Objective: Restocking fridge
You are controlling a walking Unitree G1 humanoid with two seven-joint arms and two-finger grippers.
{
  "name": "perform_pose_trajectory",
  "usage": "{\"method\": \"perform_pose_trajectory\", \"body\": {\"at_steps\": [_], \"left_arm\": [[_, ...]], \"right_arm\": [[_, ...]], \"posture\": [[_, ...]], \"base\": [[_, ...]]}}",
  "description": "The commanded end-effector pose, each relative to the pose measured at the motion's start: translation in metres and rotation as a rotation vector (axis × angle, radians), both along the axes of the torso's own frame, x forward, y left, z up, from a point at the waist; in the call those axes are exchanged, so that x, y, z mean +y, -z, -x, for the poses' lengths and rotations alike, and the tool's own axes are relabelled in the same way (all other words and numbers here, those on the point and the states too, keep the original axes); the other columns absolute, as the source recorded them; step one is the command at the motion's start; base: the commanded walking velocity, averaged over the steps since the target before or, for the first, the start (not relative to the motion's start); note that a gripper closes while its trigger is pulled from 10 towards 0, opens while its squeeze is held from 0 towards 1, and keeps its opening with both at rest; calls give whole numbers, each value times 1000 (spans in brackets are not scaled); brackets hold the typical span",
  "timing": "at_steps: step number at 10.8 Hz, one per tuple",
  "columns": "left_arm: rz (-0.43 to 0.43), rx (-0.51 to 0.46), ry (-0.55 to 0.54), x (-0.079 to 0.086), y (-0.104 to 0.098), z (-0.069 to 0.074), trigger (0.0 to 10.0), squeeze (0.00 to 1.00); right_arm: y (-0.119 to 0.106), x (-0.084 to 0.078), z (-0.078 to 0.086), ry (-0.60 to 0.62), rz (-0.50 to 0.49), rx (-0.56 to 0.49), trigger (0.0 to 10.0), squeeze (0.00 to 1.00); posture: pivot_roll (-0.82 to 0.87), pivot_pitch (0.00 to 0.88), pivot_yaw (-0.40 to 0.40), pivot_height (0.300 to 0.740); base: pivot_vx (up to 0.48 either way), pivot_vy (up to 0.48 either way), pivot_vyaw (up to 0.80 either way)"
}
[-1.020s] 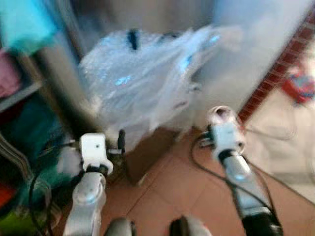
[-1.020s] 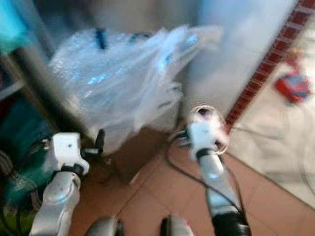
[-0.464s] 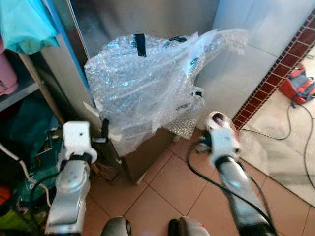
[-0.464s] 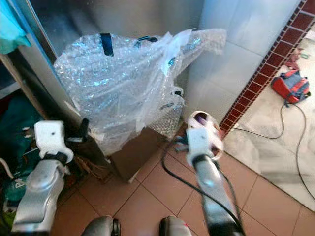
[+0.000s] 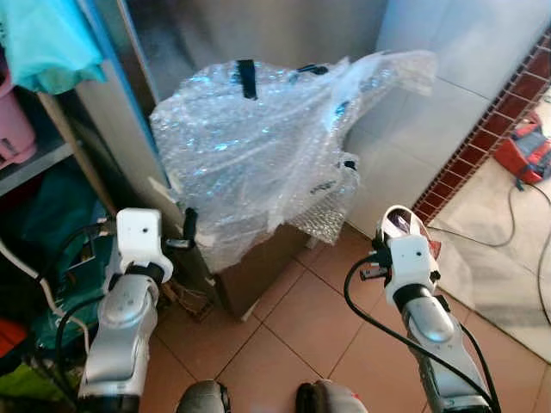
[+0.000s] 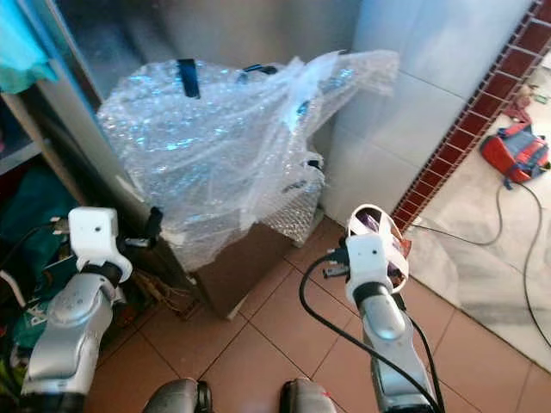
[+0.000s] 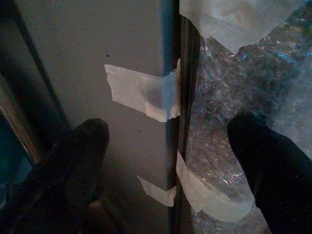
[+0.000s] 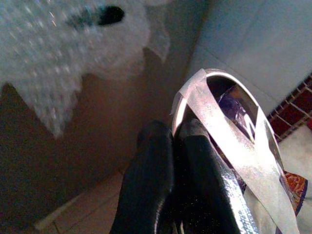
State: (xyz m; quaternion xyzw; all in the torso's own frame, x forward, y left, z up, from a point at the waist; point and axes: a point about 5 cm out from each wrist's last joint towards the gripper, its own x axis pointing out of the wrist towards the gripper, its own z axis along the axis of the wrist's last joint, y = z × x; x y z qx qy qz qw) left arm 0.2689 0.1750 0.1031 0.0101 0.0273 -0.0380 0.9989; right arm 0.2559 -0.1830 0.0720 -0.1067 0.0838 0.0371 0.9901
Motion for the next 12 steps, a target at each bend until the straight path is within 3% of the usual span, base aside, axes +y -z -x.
{"method": "perform_pose_trajectory", "body": {"at_steps": [1,3,4,5,8,10,11,12], "left_arm": [[-1,51,55,-8,10,-1,10000,0],[17,33,90,-10,4,-1,10000,0],[35,28,143,-20,4,7,10000,0],[56,23,230,-37,3,24,10000,0],[69,51,240,-42,11,43,10000,0],[35,-4,178,-38,3,37,10000,0],[-1,-46,73,-24,-3,33,10000,0],[-5,-41,45,-18,-3,30,10000,0]], "right_arm": [[-11,2,-3,-17,-11,-43,10000,0],[-13,3,-5,-29,-8,-47,10000,0],[-13,3,-7,-30,-10,-48,10000,0],[-13,4,-9,-36,-10,-49,10000,0],[-13,8,-12,-56,-12,-48,10000,0],[-14,9,-15,-68,-3,-56,10000,0],[-15,7,-15,-63,-1,-58,10000,0],[-14,6,-14,-59,-1,-58,10000,0]], "posture": [[5,133,-6,740],[1,129,-8,740],[4,127,-9,740],[9,124,-13,740],[21,119,-25,740],[16,110,-27,740],[14,111,-24,740],[11,116,-22,740]], "base": [[0,0,0],[0,0,0],[0,0,0],[0,0,0],[0,0,0],[0,0,0],[0,0,0],[0,0,0]]}}
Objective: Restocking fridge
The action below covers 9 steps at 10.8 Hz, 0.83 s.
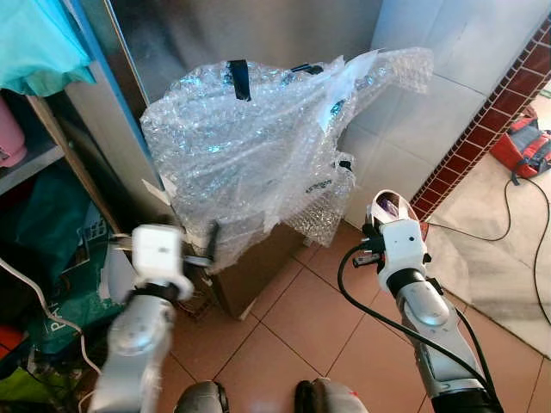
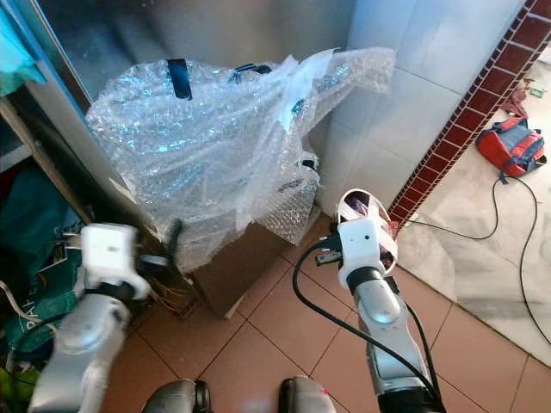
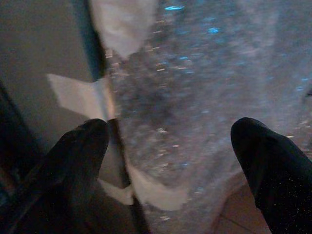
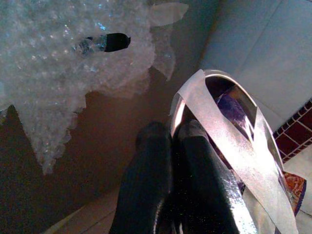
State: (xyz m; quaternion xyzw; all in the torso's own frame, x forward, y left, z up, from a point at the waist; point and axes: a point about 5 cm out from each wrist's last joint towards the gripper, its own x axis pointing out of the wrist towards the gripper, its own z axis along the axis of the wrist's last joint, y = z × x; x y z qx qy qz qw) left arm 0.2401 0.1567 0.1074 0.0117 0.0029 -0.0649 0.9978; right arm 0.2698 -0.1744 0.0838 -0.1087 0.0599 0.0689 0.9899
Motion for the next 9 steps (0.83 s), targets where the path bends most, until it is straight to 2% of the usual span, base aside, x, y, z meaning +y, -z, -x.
{"method": "perform_pose_trajectory", "body": {"at_steps": [1,3,7,9], "left_arm": [[-1,15,-8,2,2,-3,10000,0],[7,35,18,2,5,-12,10000,0],[-8,20,4,12,3,-45,10000,0],[8,60,72,4,9,-51,10000,0]], "right_arm": [[-2,-2,1,9,1,-16,10000,0],[-2,-2,3,10,0,-14,10000,0],[-4,-6,6,22,10,-16,10000,0],[-4,-6,6,25,10,-18,10000,0]], "posture": [[11,117,-22,740],[-2,122,-20,740],[-26,131,-22,740],[-27,130,-22,740]], "base": [[0,0,0],[0,0,0],[0,0,0],[0,0,0]]}}
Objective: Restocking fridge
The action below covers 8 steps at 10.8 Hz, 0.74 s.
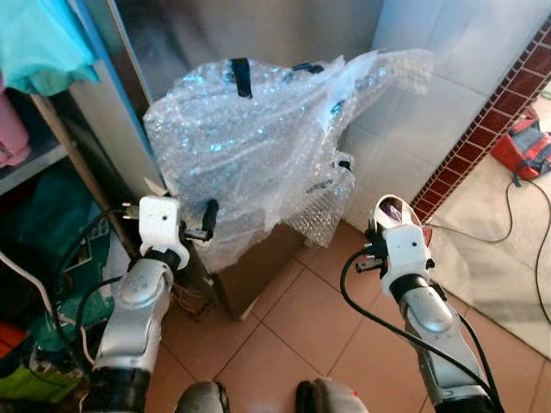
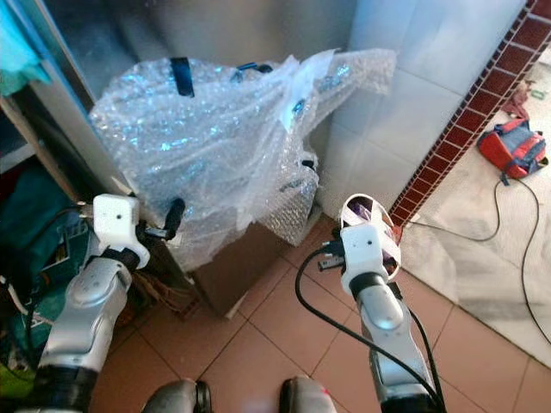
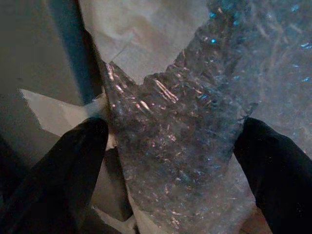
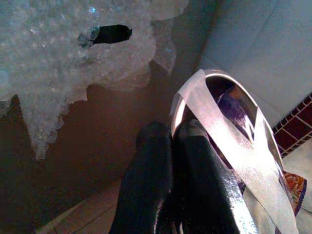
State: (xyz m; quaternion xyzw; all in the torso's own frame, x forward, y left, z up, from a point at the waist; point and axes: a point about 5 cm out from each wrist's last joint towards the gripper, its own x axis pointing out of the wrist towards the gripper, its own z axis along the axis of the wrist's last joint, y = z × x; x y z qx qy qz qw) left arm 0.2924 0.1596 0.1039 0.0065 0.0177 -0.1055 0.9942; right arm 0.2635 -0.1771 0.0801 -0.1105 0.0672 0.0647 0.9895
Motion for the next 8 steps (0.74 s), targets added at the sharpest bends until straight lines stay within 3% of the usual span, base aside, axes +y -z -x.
{"method": "perform_pose_trajectory", "body": {"at_steps": [1,6,8], "left_arm": [[8,74,95,-13,12,-1,10000,0],[-8,95,362,-53,17,11,10000,0],[-15,98,443,-71,19,19,10000,0]], "right_arm": [[-8,-2,0,15,2,-33,10000,0],[-9,-5,1,26,18,-38,10000,0],[-10,-20,5,108,113,-54,10000,0]], "posture": [[-28,130,-22,740],[-31,128,-18,740],[-35,126,-16,740]], "base": [[0,0,0],[0,0,0],[0,0,0]]}}
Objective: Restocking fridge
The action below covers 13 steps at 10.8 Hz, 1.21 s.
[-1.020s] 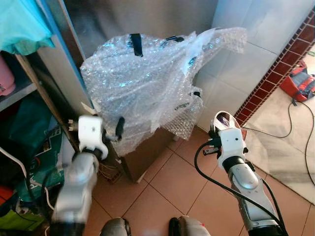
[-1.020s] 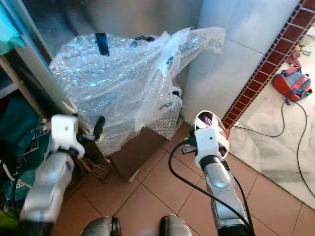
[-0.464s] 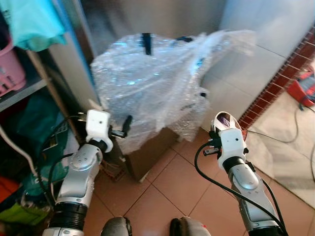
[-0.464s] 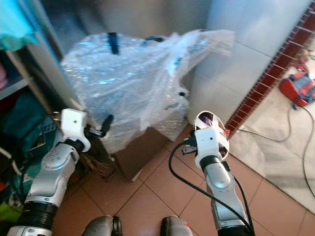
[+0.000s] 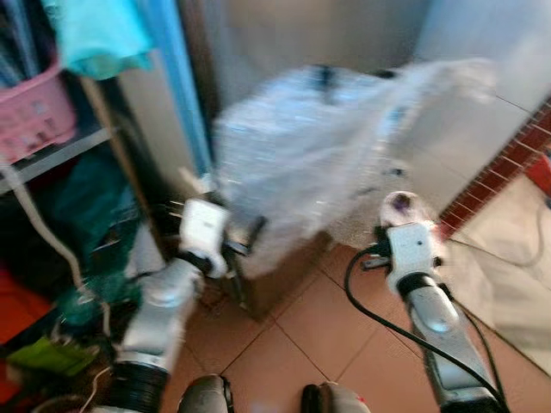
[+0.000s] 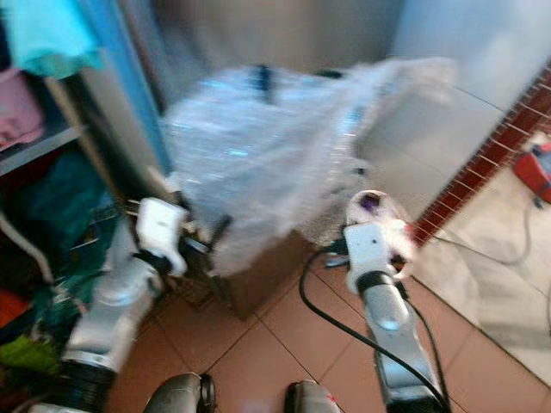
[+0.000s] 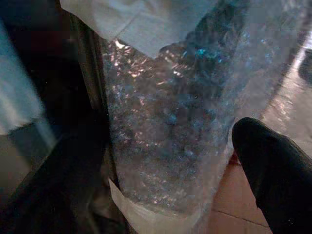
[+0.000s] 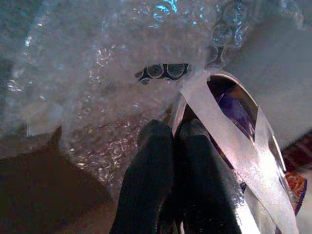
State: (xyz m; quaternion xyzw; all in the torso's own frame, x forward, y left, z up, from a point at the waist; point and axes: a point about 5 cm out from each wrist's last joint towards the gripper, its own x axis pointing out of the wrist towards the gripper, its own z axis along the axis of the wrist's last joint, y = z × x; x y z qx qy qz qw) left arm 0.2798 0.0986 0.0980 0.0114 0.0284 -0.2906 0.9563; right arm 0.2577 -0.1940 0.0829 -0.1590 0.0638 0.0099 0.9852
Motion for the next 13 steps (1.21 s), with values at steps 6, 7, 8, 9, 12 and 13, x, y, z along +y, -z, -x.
{"method": "perform_pose_trajectory", "body": {"at_steps": [6,7,8,9,12,13], "left_arm": [[-69,5,395,-87,6,14,10000,0],[-67,-27,314,-79,3,8,10000,0],[-46,-75,141,-58,-1,-2,10000,0],[-12,-103,-25,-35,-5,-8,10000,0],[8,-111,-289,8,1,-6,10000,0],[15,-104,-289,6,1,-7,10000,0]], "right_arm": [[-16,-20,7,140,41,-79,10000,0],[-19,-13,3,115,25,-88,10000,0],[-20,-8,-1,104,23,-93,10000,0],[-19,-7,-4,104,22,-93,10000,0],[-14,-9,-5,123,14,-63,10000,0],[-15,-10,-6,117,31,-68,10000,0]], "posture": [[-73,111,5,740],[-67,108,3,740],[-58,105,-4,740],[-53,104,-8,740],[-44,100,-22,740],[-47,96,-26,740]], "base": [[0,0,0],[0,0,0],[0,0,0],[0,0,0],[0,0,0],[0,0,0]]}}
